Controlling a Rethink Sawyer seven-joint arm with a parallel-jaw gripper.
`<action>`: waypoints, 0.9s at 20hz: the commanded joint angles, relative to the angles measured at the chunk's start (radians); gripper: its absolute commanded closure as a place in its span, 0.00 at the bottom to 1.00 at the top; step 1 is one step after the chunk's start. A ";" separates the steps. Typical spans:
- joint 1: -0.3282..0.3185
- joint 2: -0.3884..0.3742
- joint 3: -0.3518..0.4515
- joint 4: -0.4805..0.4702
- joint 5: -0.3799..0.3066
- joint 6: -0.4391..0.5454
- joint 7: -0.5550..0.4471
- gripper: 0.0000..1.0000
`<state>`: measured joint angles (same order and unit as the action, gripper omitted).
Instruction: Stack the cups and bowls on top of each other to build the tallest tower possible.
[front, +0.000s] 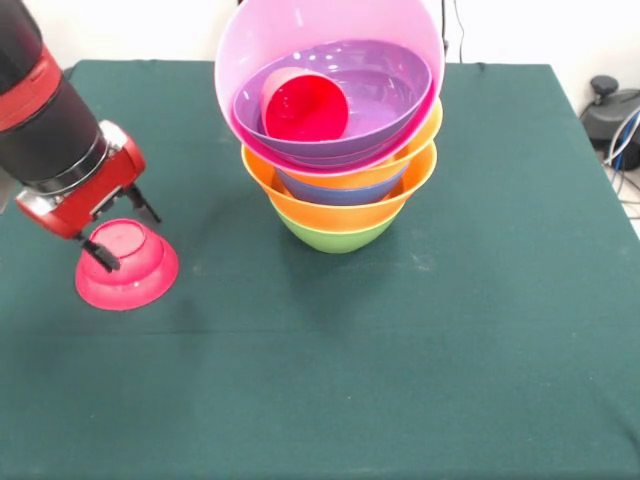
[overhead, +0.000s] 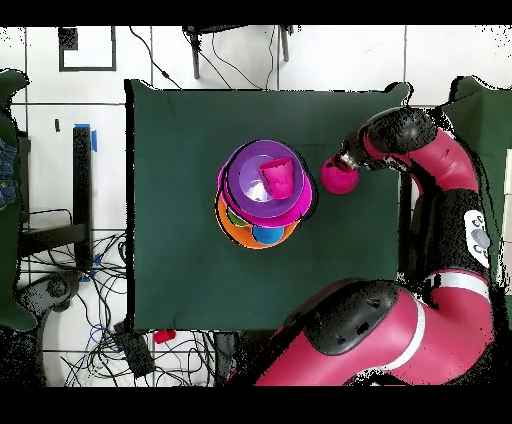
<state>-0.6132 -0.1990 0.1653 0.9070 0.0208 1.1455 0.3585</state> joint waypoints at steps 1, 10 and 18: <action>0.068 0.036 -0.035 -0.021 -0.007 0.117 0.328 0.00; 0.068 0.047 -0.053 -0.036 -0.007 0.030 0.281 0.00; 0.072 0.053 -0.070 -0.038 0.001 0.035 0.275 0.00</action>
<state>-0.5785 -0.1818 0.0659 0.8841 0.0210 1.1910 0.3587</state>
